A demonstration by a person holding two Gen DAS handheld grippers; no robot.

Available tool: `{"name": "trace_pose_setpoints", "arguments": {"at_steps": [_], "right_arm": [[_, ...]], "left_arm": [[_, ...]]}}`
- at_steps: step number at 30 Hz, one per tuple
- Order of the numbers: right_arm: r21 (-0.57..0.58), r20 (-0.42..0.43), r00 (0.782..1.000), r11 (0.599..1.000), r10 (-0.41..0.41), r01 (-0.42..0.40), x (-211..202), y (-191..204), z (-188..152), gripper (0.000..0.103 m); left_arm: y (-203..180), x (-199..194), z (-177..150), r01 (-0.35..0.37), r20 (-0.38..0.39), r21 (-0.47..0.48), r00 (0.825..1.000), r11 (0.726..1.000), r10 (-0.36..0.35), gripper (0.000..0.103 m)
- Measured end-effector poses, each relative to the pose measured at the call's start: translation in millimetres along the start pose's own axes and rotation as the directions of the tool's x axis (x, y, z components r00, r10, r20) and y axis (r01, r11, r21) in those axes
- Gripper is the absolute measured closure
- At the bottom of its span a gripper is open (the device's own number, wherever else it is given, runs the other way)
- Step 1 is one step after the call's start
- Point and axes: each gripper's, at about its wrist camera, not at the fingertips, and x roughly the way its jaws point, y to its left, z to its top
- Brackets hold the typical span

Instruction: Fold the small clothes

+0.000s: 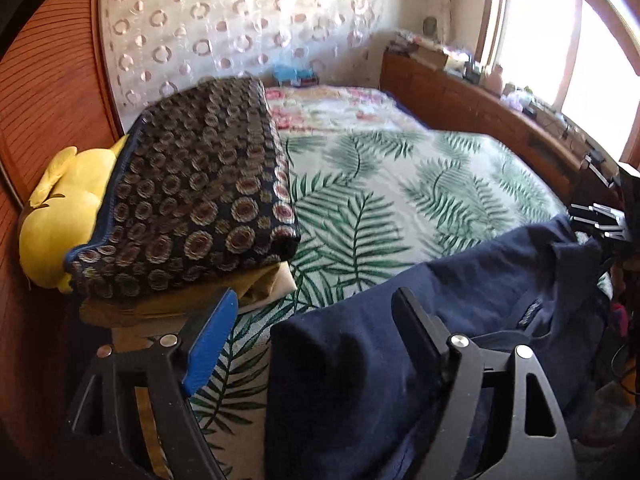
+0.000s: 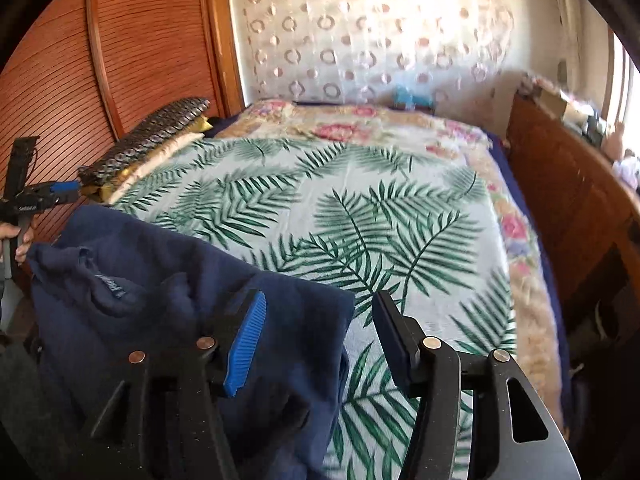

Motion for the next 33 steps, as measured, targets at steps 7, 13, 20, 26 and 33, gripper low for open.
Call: {"name": "trace_pose_setpoints", "arguments": {"at_steps": [7, 13, 20, 26, 33], "right_arm": [[0.011, -0.049, 0.999, 1.0, 0.0, 0.0, 24, -2, 5, 0.046], [0.024, -0.062, 0.998, 1.0, -0.009, 0.011, 39, -8, 4, 0.039], [0.032, -0.064, 0.998, 0.999, -0.005, 0.007, 42, -10, 2, 0.037], [0.021, -0.066, 0.998, 1.0, -0.014, 0.015, 41, -8, 1, 0.036], [-0.054, -0.083, 0.996, 0.998, 0.041, -0.045, 40, 8, 0, 0.071]], "left_arm": [[9, 22, -10, -0.012, -0.06, -0.025, 0.998, 1.0, 0.011, 0.023], [8, 31, -19, -0.009, -0.08, -0.035, 0.997, 0.999, 0.007, 0.023], [8, 38, -26, -0.007, -0.091, -0.045, 0.996, 0.999, 0.003, 0.023], [6, 37, -29, -0.014, -0.069, -0.032, 0.998, 0.999, 0.012, 0.023], [-11, 25, -33, 0.094, -0.061, 0.025, 0.994, 0.995, -0.092, 0.077]]}}
